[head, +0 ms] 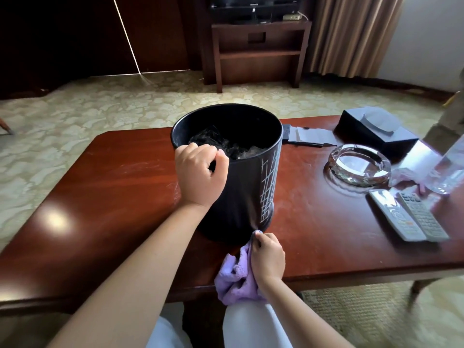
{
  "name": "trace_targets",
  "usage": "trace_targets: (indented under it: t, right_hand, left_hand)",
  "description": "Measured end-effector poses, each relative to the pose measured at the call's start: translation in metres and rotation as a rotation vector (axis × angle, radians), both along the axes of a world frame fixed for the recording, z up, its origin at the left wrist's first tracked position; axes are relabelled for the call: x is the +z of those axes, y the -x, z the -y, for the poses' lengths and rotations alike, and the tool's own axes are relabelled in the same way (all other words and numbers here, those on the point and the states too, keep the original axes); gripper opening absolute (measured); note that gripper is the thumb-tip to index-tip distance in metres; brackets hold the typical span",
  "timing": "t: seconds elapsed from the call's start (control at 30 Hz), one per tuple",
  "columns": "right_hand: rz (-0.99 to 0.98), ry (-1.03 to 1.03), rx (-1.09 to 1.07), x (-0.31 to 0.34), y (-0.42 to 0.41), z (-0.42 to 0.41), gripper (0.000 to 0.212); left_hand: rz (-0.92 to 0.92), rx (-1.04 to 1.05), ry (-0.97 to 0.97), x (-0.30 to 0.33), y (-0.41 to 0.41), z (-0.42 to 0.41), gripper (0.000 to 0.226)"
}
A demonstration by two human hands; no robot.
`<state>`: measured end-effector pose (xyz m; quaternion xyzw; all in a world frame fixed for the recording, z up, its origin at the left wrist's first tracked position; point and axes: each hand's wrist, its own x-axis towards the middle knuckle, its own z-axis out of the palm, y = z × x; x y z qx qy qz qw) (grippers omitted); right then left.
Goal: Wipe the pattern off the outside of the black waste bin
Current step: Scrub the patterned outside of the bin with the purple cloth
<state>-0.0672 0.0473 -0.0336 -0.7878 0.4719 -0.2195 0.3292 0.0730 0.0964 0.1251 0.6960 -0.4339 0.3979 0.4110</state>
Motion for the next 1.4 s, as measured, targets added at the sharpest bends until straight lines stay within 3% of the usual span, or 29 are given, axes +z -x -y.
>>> trace_targets:
  t: [0.37, 0.7, 1.13, 1.4]
  right_hand:
    - [0.144, -0.403, -0.251, 0.015, -0.011, 0.051, 0.014]
    - [0.088, -0.454, -0.24, 0.024, -0.022, 0.088, 0.009]
    - [0.033, -0.411, -0.108, 0.014, -0.004, 0.011, 0.011]
    - [0.198, -0.527, -0.19, 0.014, 0.0, 0.018, 0.005]
  left_hand:
    - [-0.007, -0.006, 0.011, 0.0, 0.0, 0.0, 0.038]
    - [0.014, 0.0, 0.023, -0.002, -0.001, 0.002, 0.037]
    - [0.008, 0.021, 0.015, -0.001, 0.001, 0.002, 0.036]
    - [0.007, 0.016, -0.01, -0.001, 0.001, -0.001, 0.035]
